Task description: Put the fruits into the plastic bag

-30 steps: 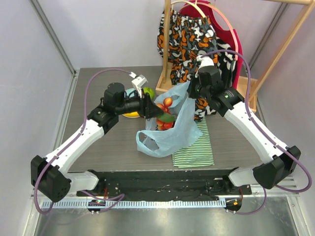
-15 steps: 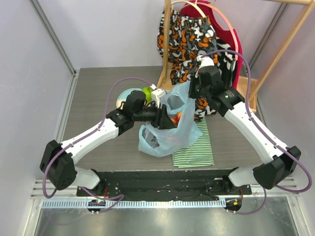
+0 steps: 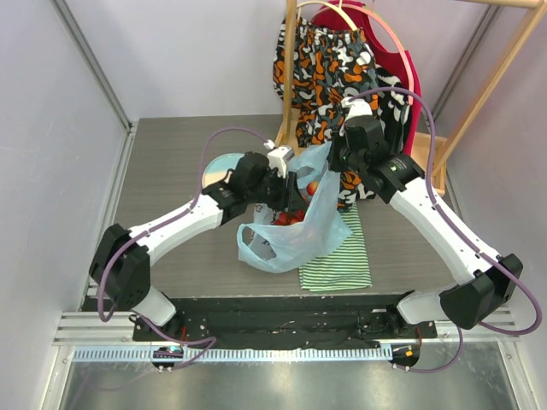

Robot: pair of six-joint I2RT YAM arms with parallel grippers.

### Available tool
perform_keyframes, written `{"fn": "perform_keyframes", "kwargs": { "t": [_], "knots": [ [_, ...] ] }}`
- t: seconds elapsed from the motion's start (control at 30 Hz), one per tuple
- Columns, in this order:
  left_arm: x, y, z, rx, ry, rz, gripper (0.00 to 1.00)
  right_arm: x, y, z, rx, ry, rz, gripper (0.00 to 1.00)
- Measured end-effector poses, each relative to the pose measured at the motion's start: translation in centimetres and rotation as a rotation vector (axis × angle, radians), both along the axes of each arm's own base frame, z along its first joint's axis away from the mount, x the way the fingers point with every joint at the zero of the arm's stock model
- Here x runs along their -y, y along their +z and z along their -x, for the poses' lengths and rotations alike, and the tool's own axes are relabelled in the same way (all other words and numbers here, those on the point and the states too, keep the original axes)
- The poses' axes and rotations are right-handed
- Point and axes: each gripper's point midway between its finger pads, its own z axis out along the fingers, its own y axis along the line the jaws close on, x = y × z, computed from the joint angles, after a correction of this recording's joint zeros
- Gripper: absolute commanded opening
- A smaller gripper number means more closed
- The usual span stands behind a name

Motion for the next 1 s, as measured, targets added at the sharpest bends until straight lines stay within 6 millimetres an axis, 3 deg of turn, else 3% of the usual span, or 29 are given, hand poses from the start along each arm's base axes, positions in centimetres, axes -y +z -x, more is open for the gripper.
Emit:
{"fn": "perform_keyframes", "kwargs": {
  "t": [0.1,0.2,0.23,0.33,0.47,0.77,1.0],
  "knots": [
    [1.1,-1.7,0.9,-0.030,-0.025,-0.031,0.00,0.0,0.0,0.0,0.001,0.000,0.002,0.01],
    [2.0,-2.5,1.9,-0.048,-0.048,-0.042,0.16,0.0,0.0,0.0,0.001,-0.001,0.003,0.01],
    [2.2,-2.7,2.2,-0.051,-0.055,-0.043,0.31,0.0,0.0,0.0,0.001,-0.001,0.004,0.01],
    [2.4,-2.5,2.3,-0.045,-0.059,-0.038,0.53,0.1,0.0,0.0,0.001,-0.001,0.004,0.01],
    [2.1,-2.2,2.3,-0.020,-0.064,-0.033,0.67,0.1,0.0,0.0,0.001,-0.001,0.004,0.01],
    [0.6,2.7,2.7,0.134,-0.066,0.009,0.87,0.2,-0.1,-0.1,0.000,-0.008,0.009,0.01],
    [-2.8,7.6,2.5,0.294,0.009,0.015,0.98,0.4,-0.1,-0.2,0.004,-0.020,0.015,0.01]
  ]
}}
